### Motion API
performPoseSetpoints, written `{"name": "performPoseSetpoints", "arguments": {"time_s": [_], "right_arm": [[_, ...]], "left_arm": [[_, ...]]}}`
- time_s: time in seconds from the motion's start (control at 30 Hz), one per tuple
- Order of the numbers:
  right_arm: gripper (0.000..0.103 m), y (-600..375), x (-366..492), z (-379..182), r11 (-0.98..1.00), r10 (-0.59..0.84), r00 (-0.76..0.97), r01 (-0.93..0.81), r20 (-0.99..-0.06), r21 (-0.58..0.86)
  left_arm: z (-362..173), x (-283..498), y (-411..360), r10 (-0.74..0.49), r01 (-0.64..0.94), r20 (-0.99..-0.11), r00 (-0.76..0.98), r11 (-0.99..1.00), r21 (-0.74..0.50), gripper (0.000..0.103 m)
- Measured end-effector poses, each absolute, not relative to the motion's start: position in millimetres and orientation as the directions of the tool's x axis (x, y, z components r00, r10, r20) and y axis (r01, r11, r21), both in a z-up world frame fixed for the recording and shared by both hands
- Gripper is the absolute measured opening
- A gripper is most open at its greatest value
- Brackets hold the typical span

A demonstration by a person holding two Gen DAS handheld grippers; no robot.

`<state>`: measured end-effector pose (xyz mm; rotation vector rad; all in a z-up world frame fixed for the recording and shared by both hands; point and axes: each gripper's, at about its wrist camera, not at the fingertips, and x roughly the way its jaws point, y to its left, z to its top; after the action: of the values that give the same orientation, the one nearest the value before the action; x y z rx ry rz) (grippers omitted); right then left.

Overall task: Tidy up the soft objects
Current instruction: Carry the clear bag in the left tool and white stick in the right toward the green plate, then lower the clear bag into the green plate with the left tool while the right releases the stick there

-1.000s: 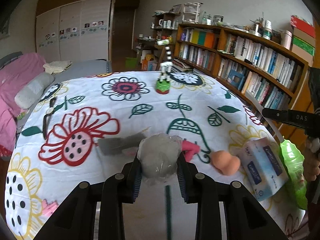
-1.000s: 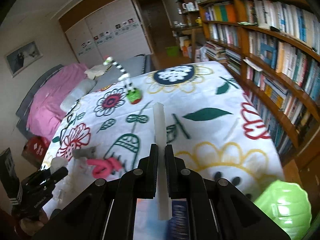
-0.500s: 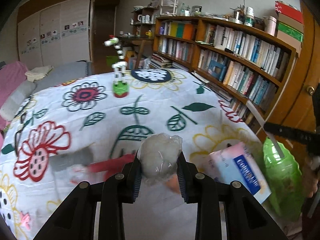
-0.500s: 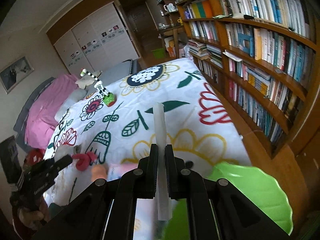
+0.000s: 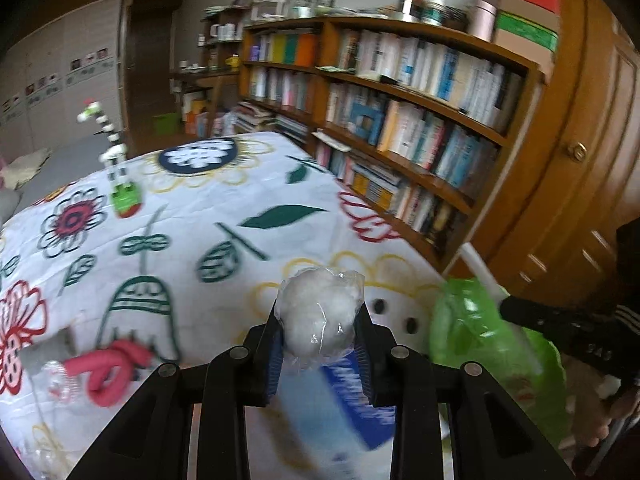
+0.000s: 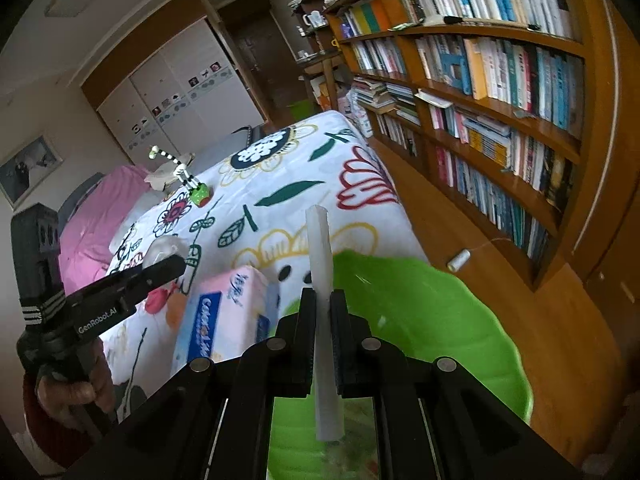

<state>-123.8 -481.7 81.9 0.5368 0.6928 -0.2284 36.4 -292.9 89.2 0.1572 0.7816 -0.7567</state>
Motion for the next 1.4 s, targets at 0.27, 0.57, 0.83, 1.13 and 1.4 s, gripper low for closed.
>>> {"name": "performPoseSetpoints", "arguments": {"time_s": [0.27,0.57,0.83,1.13,1.4], "right_arm": [[0.008,-500,-154,68,0.806,-0.049,0.737,0.428,-0.675,0.409],[0.008,-508,-168,60,0.795,-0.060,0.728,0.449,-0.683,0.408],[0.008,-508,-175,56,0.797,-0.051,0.724,0.445,-0.688,0.409],[0.012,-507,-179,51,0.786,-0.057,0.712,0.465,-0.700,0.408],[0.030,-504,-181,59,0.777,-0.094,0.717,0.487,-0.691,0.399]], "left_arm": [[82,3,-337,-0.597,0.753,-0.709,0.374,0.643,-0.144,0.033],[78,-19,-367,-0.621,0.806,-0.717,0.317,0.575,-0.140,0.034],[79,-26,-372,-0.633,0.813,-0.711,0.306,0.563,-0.151,0.073],[80,-22,-362,-0.621,0.795,-0.714,0.324,0.588,-0.150,0.073],[81,-18,-352,-0.613,0.777,-0.713,0.341,0.611,-0.153,0.086]]}}
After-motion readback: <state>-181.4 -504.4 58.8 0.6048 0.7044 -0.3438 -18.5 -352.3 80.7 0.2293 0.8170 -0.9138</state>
